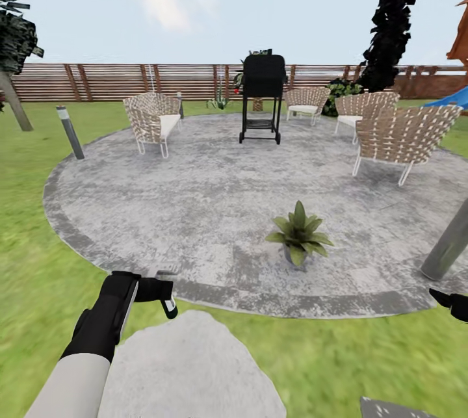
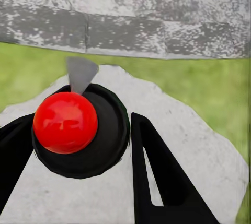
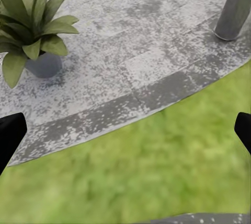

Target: Pick up the pesticide atomizer in the garden and spray insectifuge to fully cover both potted plants in the garden.

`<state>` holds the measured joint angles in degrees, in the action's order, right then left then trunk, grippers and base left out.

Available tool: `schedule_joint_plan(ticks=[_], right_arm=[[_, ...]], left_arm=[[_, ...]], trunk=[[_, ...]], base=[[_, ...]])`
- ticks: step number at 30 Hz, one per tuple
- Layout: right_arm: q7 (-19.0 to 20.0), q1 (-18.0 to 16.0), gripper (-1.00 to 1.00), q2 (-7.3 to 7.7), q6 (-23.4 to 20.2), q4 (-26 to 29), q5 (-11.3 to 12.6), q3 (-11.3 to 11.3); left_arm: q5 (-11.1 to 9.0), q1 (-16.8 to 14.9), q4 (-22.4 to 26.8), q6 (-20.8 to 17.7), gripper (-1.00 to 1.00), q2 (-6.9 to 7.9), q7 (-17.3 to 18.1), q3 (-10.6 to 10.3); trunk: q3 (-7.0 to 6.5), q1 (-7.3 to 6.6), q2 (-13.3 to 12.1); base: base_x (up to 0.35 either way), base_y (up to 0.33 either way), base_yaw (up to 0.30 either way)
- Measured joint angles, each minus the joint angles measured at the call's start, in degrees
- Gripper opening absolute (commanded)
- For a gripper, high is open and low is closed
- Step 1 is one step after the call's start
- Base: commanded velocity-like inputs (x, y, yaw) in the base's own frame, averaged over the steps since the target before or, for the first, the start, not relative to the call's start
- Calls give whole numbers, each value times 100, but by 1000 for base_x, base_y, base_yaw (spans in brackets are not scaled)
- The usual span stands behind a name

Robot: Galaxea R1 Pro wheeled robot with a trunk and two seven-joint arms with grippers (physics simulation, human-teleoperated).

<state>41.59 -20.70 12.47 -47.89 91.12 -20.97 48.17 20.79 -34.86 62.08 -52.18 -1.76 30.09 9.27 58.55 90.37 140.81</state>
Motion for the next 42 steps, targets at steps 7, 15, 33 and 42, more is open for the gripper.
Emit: schedule_joint_plan(ticks=[7,15,33,42], right_arm=[[1,0,100,0,-1,0,4,0],[-3,0,100,0,0,0,1,0],[-2,2,100,8,4,-3,-4,2],[-4,2,100,9,4,-3,-1,2]], left_arm=[[3,0,0,0,-100,7,5,9],[0,-2,-1,2,-100,8,9,18],[1,-2,1,-21,-100,6,-8,9],[-8,-2,-10,-31,-100,7,-10,5]], trunk=[[0,-1,-1],[0,-2,0],[0,0,0],[-125,-153,-279]], base=[[93,-350,240],[169,-343,189],[111,-222,13],[1,-3,0]])
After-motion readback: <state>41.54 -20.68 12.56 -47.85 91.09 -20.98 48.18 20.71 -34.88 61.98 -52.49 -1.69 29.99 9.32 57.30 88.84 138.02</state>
